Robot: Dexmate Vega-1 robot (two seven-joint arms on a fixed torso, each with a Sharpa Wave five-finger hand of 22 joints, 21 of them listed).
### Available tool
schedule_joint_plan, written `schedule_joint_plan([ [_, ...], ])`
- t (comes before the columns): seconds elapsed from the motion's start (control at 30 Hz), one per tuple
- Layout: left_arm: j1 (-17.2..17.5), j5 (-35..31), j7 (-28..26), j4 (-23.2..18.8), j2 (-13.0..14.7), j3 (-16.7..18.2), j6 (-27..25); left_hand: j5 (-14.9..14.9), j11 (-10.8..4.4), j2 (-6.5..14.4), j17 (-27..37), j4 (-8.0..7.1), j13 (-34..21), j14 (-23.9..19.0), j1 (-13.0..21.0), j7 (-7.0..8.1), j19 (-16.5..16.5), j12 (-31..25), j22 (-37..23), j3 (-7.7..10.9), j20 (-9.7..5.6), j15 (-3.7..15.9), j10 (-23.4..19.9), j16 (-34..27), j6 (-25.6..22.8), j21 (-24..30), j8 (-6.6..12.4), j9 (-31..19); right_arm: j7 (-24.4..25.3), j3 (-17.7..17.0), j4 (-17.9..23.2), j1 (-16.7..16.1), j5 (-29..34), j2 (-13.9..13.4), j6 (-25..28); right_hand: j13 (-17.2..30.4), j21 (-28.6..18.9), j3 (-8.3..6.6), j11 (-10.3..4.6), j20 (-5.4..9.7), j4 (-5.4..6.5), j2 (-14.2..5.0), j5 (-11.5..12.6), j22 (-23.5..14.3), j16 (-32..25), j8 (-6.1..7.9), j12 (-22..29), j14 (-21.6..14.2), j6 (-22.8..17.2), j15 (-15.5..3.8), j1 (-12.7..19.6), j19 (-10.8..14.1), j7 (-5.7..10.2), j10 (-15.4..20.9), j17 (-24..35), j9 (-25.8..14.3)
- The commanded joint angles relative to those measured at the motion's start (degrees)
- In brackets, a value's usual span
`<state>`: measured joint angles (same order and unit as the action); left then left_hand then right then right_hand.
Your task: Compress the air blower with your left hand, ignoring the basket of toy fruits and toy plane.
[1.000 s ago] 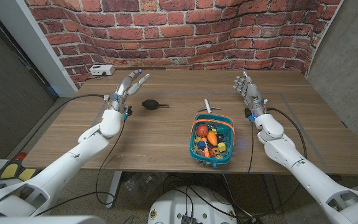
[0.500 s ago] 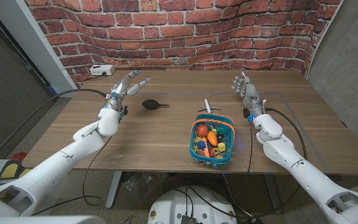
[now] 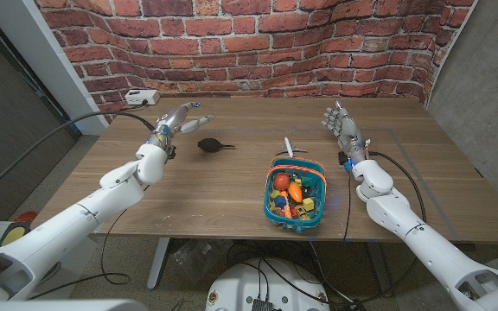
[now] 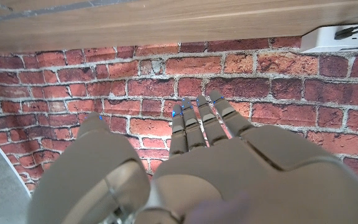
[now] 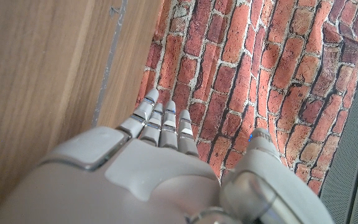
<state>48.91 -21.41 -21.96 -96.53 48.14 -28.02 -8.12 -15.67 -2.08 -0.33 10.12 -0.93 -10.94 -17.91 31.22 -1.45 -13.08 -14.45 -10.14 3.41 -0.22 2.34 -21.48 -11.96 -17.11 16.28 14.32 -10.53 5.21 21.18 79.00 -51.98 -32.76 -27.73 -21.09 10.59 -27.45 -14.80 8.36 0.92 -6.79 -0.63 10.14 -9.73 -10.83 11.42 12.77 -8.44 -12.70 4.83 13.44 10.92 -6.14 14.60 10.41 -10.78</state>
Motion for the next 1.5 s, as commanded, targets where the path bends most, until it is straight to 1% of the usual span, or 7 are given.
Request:
schedule_joint_plan([
  [0.03, -1.0, -4.4, 4.0, -4.6, 2.4, -2.0, -7.1, -0.2, -1.45, 0.7, 0.1, 3.03, -0.2, 0.9, 5.4, 1.00, -0.1, 1.0, 0.0, 1.66, -0.64, 1.75, -0.1, 0.8, -0.1, -1.0, -0.71, -0.4, -0.1, -0.3, 1.0, -0.6, -0.6, -0.5, 0.7, 0.2, 0.2, -0.26, -0.20, 0.21, -0.32, -0.42, 0.3, -0.3, -0.2, 0.11, 0.3, -0.6, -0.5, 0.16, 0.7, 0.6, -0.18, 0.5, -0.1, -0.1],
  [0.23, -2.5, -5.9, 7.5, -5.2, 3.6, -3.3, -8.0, -0.2, -2.52, 0.5, 0.0, 5.26, -0.2, 1.2, 9.2, 1.73, -0.1, 1.6, 0.0, 2.58, -1.29, 2.33, 0.2, 1.1, 0.1, -1.7, -1.12, -0.4, 0.1, -0.3, 1.0, -0.8, -0.8, -0.2, 0.7, 0.2, 0.2, -0.50, -0.35, 0.24, -0.47, -0.77, 0.3, -0.3, -0.2, 0.12, 0.2, -0.7, -0.6, 0.14, 1.1, 0.8, -0.16, 0.6, -0.1, -0.1],
  [0.33, -3.5, -7.2, 9.9, -5.7, 4.3, -4.3, -8.6, -0.1, -3.51, -0.4, 0.0, 7.26, -0.2, 1.3, 12.4, 2.29, -0.8, 1.8, 0.0, 3.02, -1.76, 2.87, 0.0, 1.2, 0.3, -1.9, -1.45, -0.4, 0.2, -0.2, 1.1, -1.0, -0.7, -0.2, 0.8, 0.2, 0.3, -0.61, -0.37, 0.21, -0.55, -0.91, 0.3, -0.3, -0.1, 0.13, 0.2, -0.8, -0.7, 0.14, 1.3, 0.8, -0.19, 0.6, -0.1, -0.1],
  [0.57, -6.7, -10.4, 17.1, -6.5, 5.9, -6.6, -9.1, 0.0, -4.28, -1.3, 0.0, 8.77, -0.3, 1.9, 15.2, 3.28, -2.9, 2.3, -0.1, 3.27, -2.83, 3.55, 0.5, 1.4, 0.2, -1.6, -1.69, -0.5, 0.9, -0.4, 1.5, -1.3, -0.8, -0.2, 1.1, 0.2, 0.4, -0.79, -0.34, 0.22, -0.73, -1.11, 0.3, -0.3, -0.1, 0.14, 0.2, -0.8, -0.8, 0.12, 1.7, 0.9, -0.20, 0.7, -0.1, -0.1],
  [0.87, -10.8, -14.1, 26.4, -7.2, 6.3, -9.0, -10.4, 0.2, -5.56, -0.9, 0.1, 9.23, -0.4, -0.1, 17.4, 4.13, -4.2, 1.6, -0.3, 3.87, -3.08, 4.23, -1.9, 0.7, -2.8, -1.5, -0.91, -0.6, 1.6, -0.5, 1.9, -1.8, -0.6, -0.3, 1.4, 0.2, 0.6, -0.75, -0.43, 0.24, -0.85, -1.01, 0.2, -0.3, -0.1, 0.10, 0.2, -1.0, -0.8, 0.11, 1.8, 1.1, -0.24, 0.7, -0.1, -0.1],
  [1.2, -15.4, -17.5, 36.3, -6.8, 6.6, -11.2, -9.1, 0.5, -5.55, -1.0, 0.2, 8.90, -0.4, -0.4, 17.2, 4.67, -4.1, 1.8, -0.4, 3.65, -3.31, 4.45, -2.0, 0.7, -2.6, -1.7, -1.18, -0.6, 3.8, -1.1, 3.7, -3.3, 0.0, -0.5, 1.2, 0.2, 0.7, -0.69, -0.39, 0.49, -0.86, -1.00, 0.1, -0.3, -0.2, 0.03, 0.1, -1.3, -0.8, 0.00, 1.8, 1.5, -0.26, 0.6, 0.0, -0.1],
  [1.5, -17.2, -19.6, 40.5, -5.9, 6.1, -11.9, -7.6, 0.8, -6.18, -1.5, 0.2, 8.69, -0.4, -1.9, 17.3, 4.47, -5.8, 2.2, -0.6, 3.19, -3.16, 4.79, -1.7, 0.5, -0.9, -1.2, -2.13, -0.6, 4.6, -1.2, 5.1, -4.0, 0.1, -0.9, 2.2, 0.2, 0.8, -0.65, -0.38, 0.51, -0.87, -0.99, 0.1, -0.3, -0.1, 0.03, 0.1, -1.2, -0.8, 0.04, 1.8, 1.6, -0.22, 0.6, 0.0, -0.1],
])
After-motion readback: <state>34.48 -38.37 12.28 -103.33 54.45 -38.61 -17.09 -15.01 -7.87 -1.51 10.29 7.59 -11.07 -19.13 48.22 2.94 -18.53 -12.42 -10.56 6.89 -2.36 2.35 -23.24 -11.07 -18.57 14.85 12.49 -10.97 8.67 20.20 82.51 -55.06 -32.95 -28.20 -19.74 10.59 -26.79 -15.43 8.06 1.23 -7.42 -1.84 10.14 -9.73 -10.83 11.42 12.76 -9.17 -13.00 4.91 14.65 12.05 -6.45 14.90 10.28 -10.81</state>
